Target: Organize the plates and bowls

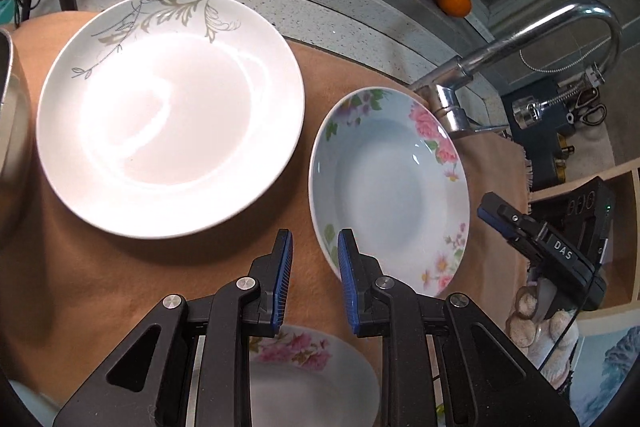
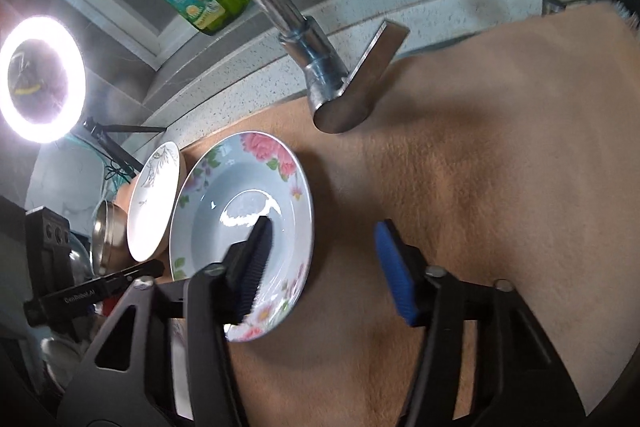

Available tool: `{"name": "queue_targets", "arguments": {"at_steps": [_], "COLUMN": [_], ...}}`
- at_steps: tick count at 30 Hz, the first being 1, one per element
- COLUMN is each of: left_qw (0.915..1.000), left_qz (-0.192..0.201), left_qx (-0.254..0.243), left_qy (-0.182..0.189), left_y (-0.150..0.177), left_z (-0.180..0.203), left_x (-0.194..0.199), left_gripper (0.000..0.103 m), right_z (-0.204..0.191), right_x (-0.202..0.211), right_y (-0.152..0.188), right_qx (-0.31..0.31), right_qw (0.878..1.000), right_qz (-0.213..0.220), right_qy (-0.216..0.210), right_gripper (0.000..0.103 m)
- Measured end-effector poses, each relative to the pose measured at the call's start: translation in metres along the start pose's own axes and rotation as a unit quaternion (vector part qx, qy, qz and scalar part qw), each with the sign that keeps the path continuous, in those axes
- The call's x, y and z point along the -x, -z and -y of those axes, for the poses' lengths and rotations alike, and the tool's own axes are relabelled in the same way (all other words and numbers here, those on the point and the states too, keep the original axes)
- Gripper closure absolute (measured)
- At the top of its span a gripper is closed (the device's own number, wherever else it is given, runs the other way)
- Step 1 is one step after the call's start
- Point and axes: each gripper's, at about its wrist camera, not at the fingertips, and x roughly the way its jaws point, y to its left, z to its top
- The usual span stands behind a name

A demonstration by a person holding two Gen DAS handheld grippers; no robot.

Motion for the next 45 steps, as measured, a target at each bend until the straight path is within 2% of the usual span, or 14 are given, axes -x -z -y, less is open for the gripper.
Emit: {"name": "queue_targets", "arguments": {"at_steps": [4,7,15,18,23,26,45], "left_qw": [1.0000,1.0000,0.9999,0.9999,0.9997,0.9991,0.9989], "left_qz": [-0.003,-0.004,-0.009,-0.010,-0.015,-0.013,-0.013], "left_qx": [0.001,-0.001,-0.005,-0.006,-0.018,-0.036,-0.044], "left_qy": [0.001,0.002,0.000,-0.001,-0.002,-0.018,-0.013], "left_y": [-0.002,-0.003,-0.006,-0.007,-0.009,-0.009,-0.005], "left_z": [0.001,0.003,0.002,0.000,0.003,0.009,0.011], "left_x": [-0.004,-0.009,-0.017,-0.017,-0.018,-0.019,-0.012], "left_gripper": [0.082,0.082,0.082,0.087,0.090,0.090,0.090], "right_z": [0.006,0.008,0.001,-0.002,-0.009,-0.016,-0.024], "right_x": [-0.012,-0.018,-0.031,-0.037,-0.044,-0.045,-0.029], "right_y": [-0.004,-0.008,-0.015,-0.016,-0.017,-0.016,-0.005], "right_qx": [-0.011,-0.012,-0.003,0.001,0.007,0.021,0.034], "right_qw": [1.000,1.000,0.999,0.999,0.999,0.999,0.999], "right_qz": [-0.012,-0.020,-0.031,-0.038,-0.042,-0.036,-0.025], "right_qy": [-0.012,-0.017,-0.025,-0.025,-0.028,-0.010,0.012], "right_gripper": [0.057,0.069,0.081,0.084,0.091,0.091,0.091]}}
